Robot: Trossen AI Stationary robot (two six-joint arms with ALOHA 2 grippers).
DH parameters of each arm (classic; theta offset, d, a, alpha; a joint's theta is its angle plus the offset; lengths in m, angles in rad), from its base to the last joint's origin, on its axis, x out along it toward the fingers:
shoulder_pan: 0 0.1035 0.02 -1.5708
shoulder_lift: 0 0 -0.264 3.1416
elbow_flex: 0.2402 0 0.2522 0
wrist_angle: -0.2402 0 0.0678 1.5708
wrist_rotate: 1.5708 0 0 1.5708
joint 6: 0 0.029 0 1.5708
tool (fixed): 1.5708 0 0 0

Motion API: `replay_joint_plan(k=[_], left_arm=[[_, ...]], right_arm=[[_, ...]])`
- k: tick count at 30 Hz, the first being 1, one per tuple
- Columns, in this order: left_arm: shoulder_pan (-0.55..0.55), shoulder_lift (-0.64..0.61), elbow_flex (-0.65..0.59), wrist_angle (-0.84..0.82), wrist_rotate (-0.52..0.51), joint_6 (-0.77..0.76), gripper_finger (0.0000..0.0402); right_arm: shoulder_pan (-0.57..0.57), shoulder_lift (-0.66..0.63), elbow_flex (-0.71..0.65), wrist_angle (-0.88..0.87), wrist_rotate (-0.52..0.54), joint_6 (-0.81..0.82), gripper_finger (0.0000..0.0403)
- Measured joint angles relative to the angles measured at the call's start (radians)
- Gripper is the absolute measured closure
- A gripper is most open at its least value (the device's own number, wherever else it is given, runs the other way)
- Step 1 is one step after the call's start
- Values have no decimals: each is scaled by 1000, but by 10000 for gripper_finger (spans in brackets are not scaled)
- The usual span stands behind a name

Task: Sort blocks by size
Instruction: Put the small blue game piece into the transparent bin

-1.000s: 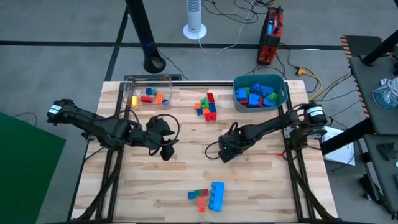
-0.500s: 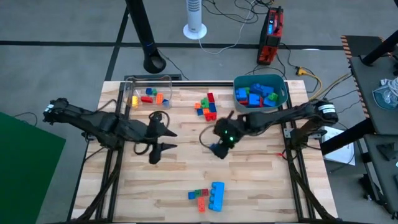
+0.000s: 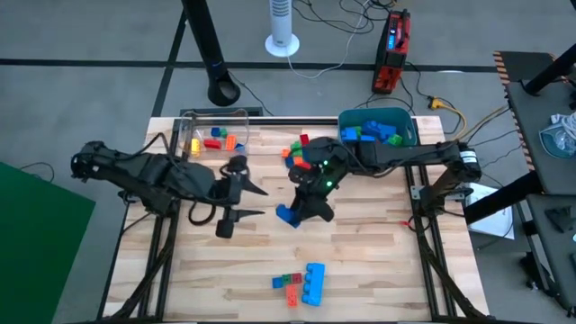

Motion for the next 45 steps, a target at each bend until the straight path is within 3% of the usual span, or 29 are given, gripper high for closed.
replay_joint_plan(k=[5,15,23,35,45], left_arm=[[-12,79,66,-31,12,71,206],[-12,157,90,-19,-23,148,162],[-12,155,90,25,12,227,157],[-6,173,90,42,67,276,195],[-1,173,90,67,86,305,272]], right_arm=[[-2,23,63,6,-69,-11,272],[-3,48,106,-4,-70,-18,272],[-3,48,103,-18,-67,-11,272],[-2,48,102,-16,-61,-10,272],[-2,48,102,-16,-66,-7,272]])
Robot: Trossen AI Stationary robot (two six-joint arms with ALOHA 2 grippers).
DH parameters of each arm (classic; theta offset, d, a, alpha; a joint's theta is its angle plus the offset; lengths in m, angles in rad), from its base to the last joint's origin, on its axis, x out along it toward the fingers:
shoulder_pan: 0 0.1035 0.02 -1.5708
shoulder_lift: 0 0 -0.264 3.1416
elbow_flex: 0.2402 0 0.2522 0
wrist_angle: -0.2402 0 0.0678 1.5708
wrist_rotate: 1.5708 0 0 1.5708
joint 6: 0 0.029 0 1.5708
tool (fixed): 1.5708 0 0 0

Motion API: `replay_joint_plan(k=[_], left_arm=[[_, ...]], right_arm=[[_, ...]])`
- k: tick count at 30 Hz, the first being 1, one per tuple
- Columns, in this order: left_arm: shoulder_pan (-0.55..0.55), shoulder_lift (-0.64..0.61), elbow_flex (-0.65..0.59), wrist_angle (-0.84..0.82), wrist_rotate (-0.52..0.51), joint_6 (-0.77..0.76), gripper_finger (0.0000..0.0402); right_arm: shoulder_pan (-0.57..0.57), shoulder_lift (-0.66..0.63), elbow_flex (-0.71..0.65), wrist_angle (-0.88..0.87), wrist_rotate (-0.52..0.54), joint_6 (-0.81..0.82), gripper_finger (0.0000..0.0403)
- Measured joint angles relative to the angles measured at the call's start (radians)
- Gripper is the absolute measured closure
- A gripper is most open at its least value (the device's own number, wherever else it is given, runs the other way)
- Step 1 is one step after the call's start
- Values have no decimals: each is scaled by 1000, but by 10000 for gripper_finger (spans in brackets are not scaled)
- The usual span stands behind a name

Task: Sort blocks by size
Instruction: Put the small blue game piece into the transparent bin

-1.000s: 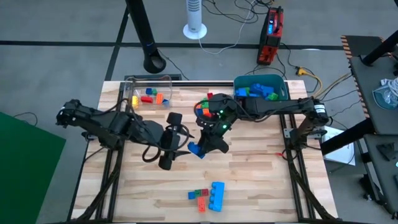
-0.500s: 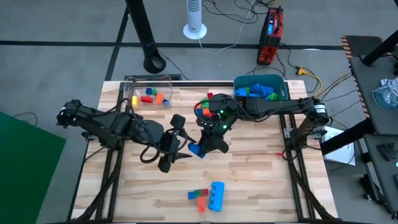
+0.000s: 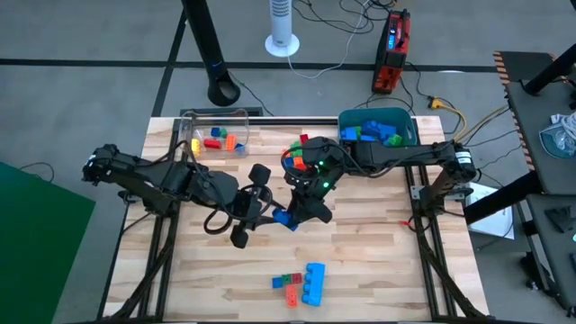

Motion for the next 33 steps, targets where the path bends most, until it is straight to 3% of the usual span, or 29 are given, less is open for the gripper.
replay_joint_plan(k=[6,12,19,25,28,33], left_arm=[[7,0,0,0,7,9,313],[8,-2,0,-4,2,15,309],[38,-19,0,-41,-34,-53,309],[106,-43,2,-241,-107,-188,309],[162,-56,1,-403,-164,-300,309],[313,-63,1,-741,-375,-584,309]], right_arm=[[0,0,0,-1,-8,1,272],[0,0,-1,-1,-1,-9,272],[-22,-2,-1,-7,21,-15,142],[-98,-5,-1,-84,26,19,86],[-148,-6,1,-184,59,52,85],[-224,-7,-2,-304,217,25,104]])
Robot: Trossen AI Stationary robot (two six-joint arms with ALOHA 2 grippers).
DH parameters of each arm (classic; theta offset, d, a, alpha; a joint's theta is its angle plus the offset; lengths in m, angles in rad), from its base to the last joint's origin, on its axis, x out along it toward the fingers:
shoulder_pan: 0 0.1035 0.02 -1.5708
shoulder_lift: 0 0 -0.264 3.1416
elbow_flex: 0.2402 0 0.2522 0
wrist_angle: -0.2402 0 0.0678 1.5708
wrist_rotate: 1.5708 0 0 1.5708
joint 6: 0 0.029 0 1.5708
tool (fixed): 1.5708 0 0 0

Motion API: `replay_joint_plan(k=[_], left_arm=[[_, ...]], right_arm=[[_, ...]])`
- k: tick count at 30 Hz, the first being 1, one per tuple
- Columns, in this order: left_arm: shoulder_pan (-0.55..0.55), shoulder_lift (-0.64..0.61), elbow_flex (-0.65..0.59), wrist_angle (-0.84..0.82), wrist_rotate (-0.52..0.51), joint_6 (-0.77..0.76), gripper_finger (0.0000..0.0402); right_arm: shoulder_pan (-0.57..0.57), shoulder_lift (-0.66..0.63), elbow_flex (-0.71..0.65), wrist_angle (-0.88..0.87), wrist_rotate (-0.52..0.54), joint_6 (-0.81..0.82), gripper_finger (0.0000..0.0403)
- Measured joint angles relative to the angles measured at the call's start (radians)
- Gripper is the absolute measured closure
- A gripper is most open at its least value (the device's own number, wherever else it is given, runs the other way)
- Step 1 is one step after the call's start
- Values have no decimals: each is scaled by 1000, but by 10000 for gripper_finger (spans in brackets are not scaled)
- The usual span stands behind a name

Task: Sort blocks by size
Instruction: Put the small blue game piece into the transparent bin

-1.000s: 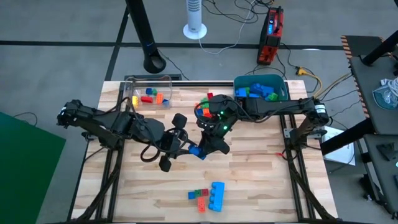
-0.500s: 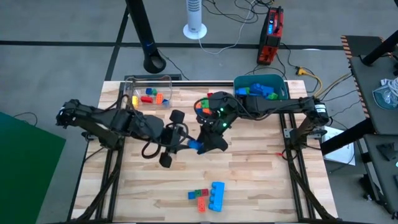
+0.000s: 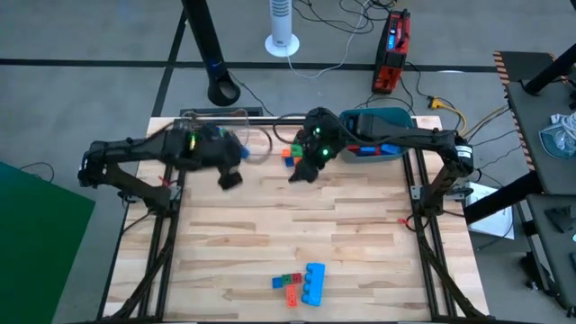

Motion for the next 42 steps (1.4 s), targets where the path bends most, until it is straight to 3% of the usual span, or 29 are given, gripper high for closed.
replay_joint_plan(k=[3,6,11,16,31,42], left_arm=[[151,0,-14,-99,-12,-139,309],[325,0,-48,-96,-11,-226,309],[600,50,-92,-68,123,-195,310],[756,111,-135,-71,159,-176,305],[787,174,-161,-83,92,-232,298],[764,83,-152,-95,91,-255,294]], right_arm=[[-29,1,-5,7,124,-3,117],[-53,1,-5,20,207,-23,130],[-90,2,-6,47,222,-73,151],[-120,3,-6,43,224,-148,166],[-187,3,-7,43,225,-223,167],[-193,4,-7,43,227,-224,172]])
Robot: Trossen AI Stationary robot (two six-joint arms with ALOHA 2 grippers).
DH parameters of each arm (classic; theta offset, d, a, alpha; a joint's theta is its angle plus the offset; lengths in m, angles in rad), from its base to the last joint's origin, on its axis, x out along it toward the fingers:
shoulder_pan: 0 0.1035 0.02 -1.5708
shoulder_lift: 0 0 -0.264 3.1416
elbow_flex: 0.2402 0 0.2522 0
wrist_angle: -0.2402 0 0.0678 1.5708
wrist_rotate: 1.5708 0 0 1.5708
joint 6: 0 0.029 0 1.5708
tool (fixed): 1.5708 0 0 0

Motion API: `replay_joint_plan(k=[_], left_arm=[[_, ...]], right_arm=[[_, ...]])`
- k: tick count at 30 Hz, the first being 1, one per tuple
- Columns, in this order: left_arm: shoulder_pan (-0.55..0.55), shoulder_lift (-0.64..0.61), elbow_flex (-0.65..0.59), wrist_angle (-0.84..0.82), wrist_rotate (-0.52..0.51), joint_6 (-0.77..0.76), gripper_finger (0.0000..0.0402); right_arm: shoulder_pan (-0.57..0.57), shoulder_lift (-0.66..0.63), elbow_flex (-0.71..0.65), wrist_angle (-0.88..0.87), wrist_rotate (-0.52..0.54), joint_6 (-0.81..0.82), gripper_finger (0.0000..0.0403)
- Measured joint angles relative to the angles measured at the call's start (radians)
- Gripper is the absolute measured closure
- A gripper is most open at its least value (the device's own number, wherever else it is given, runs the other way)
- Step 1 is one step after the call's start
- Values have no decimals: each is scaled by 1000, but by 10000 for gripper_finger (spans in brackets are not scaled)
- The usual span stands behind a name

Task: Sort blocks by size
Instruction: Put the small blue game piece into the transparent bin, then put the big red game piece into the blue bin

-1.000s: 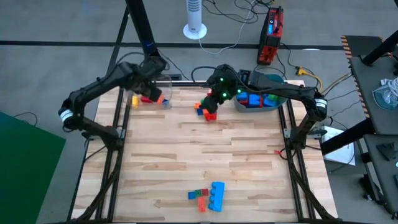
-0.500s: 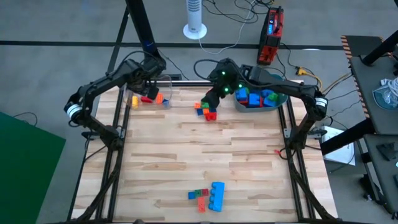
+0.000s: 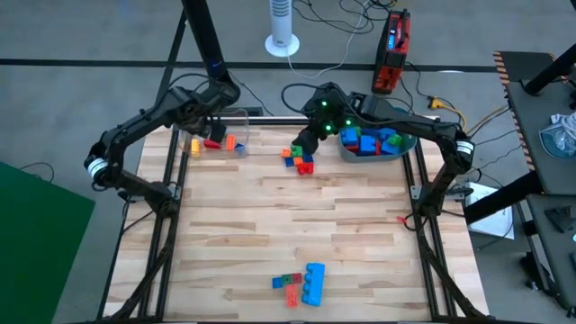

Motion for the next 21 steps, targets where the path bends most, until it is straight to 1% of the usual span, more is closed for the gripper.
replay_joint_plan(k=[4,10,13,15,17,21], left_arm=[[0,-29,0,0,-4,-1,278],[-1,-50,0,3,-28,6,240],[-15,-60,0,3,-3,6,227],[-47,-69,0,4,28,-6,222],[-101,-82,-1,7,36,-38,221],[-275,-123,-1,31,44,-114,221]], right_arm=[[0,0,0,0,0,16,178],[2,0,0,0,0,50,176],[12,0,-1,-3,0,78,174],[24,0,-1,-12,0,95,176],[40,0,-1,-13,0,116,179],[80,0,-2,-10,1,142,183]])
